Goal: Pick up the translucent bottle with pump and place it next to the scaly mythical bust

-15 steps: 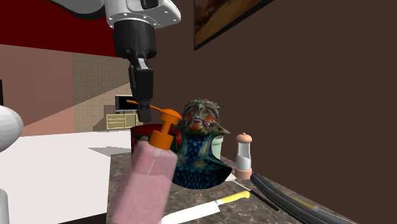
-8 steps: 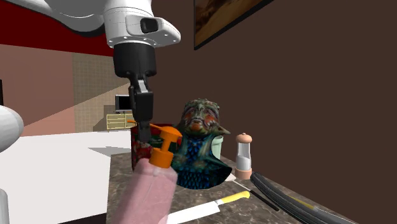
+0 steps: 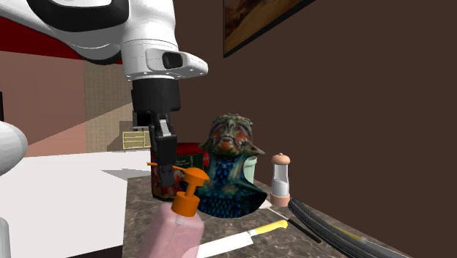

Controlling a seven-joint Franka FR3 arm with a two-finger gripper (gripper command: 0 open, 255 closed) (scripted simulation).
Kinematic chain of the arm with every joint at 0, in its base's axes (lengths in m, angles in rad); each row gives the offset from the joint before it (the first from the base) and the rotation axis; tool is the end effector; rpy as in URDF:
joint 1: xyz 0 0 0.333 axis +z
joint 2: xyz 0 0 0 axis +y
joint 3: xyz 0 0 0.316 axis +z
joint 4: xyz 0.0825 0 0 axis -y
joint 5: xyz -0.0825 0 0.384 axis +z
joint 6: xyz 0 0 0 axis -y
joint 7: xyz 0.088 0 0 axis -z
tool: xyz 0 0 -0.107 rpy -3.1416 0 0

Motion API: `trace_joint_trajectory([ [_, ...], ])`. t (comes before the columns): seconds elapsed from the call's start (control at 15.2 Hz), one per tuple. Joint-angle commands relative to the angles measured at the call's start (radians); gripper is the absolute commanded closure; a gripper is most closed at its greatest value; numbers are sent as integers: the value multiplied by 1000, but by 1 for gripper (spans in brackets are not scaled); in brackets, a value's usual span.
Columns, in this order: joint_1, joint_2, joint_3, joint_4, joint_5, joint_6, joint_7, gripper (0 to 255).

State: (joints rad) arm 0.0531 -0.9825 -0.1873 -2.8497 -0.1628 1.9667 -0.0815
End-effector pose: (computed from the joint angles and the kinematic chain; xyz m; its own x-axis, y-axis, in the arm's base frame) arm 0.2718 -0.0418 0.4416 0.9924 0.0784 0.0947 0.0780 -0.9969 0.0076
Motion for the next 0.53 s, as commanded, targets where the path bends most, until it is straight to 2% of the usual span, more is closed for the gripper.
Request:
trace_joint_trajectory([
  [0.0, -3, 5, -5, -25, -5, 30, 0, 255],
  [0.07, -5, 10, -8, -42, -9, 52, 0, 255],
  [0.46, -5, 10, -8, -42, -9, 52, 0, 255],
])
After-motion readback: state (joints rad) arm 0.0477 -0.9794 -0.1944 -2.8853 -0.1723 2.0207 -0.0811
